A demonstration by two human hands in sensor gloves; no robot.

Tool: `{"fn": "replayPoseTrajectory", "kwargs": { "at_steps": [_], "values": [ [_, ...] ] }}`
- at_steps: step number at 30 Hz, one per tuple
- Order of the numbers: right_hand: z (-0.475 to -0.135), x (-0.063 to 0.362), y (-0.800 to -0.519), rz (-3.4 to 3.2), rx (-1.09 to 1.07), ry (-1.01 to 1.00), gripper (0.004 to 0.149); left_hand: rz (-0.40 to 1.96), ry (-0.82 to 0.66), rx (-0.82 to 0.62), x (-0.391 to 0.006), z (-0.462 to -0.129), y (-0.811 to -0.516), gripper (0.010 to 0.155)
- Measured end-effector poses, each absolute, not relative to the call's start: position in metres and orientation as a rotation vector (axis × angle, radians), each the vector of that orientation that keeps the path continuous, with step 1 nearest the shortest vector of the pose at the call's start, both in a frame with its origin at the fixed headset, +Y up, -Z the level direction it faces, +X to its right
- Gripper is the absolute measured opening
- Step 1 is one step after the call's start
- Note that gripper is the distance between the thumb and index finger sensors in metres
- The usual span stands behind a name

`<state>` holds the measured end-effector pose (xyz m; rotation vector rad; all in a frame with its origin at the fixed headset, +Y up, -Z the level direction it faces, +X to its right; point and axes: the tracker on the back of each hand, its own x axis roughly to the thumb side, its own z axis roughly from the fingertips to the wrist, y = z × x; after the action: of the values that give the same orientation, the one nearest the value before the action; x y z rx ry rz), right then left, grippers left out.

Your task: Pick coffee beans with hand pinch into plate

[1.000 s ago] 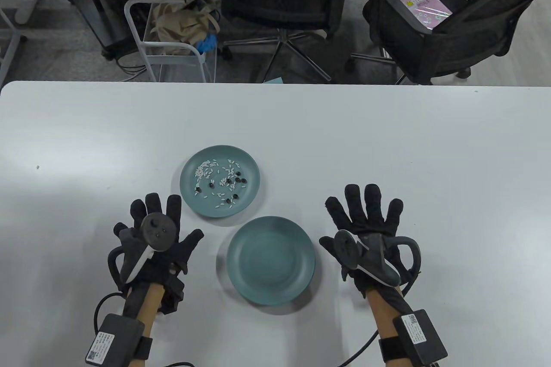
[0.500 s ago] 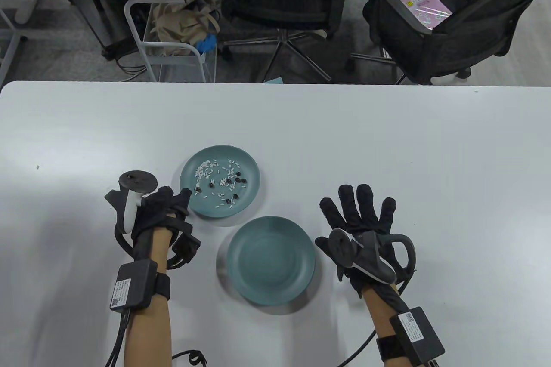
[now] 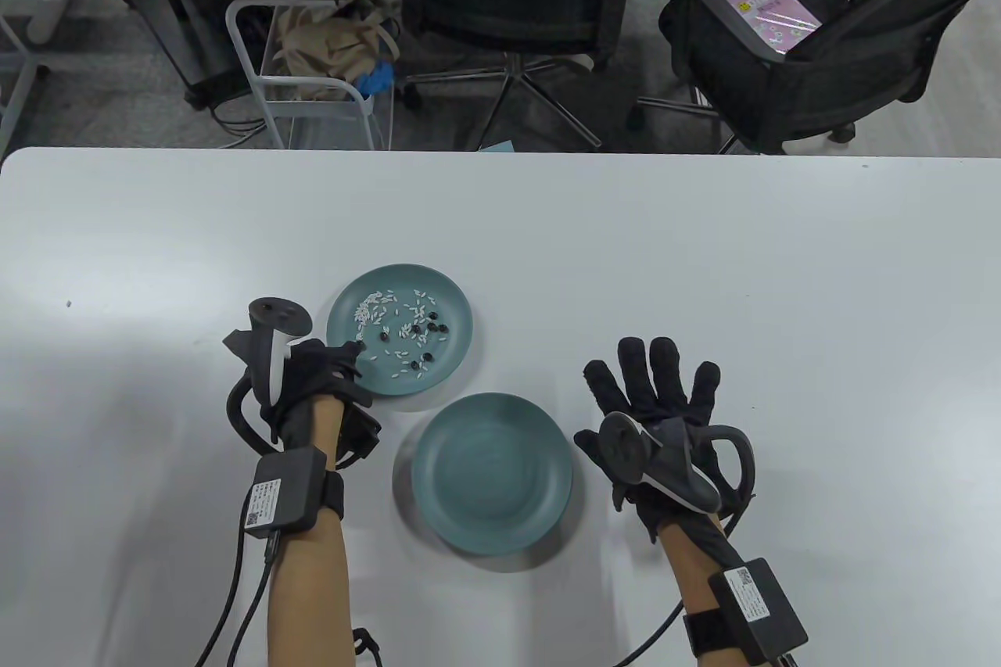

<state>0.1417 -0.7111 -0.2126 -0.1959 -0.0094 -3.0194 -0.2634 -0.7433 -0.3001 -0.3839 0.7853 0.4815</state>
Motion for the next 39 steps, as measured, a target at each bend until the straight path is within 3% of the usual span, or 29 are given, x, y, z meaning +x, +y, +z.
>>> {"fn": "replayPoseTrajectory", "kwargs": {
  "at_steps": [7,14,21,27,39],
  "values": [
    [-0.214,0.139,-0.711,-3.013,-0.202,-0.003,0.074,0.596,0.831,-0.32,-0.272,-0.292,-0.75,0.05],
    [-0.214,0.14,-0.712,-3.024,-0.184,-0.008,0.072,1.238,0.726,-0.449,-0.287,-0.279,-0.78,0.052],
    [-0.215,0.14,-0.714,-3.043,-0.178,-0.028,0.071,1.494,0.639,-0.454,-0.294,-0.265,-0.789,0.056],
    [-0.214,0.138,-0.714,-3.04,-0.191,-0.034,0.071,1.727,0.481,-0.452,-0.296,-0.246,-0.766,0.061],
    [-0.214,0.142,-0.716,-3.078,-0.179,-0.055,0.07,1.936,0.197,-0.281,-0.28,-0.198,-0.713,0.063]
  ]
}}
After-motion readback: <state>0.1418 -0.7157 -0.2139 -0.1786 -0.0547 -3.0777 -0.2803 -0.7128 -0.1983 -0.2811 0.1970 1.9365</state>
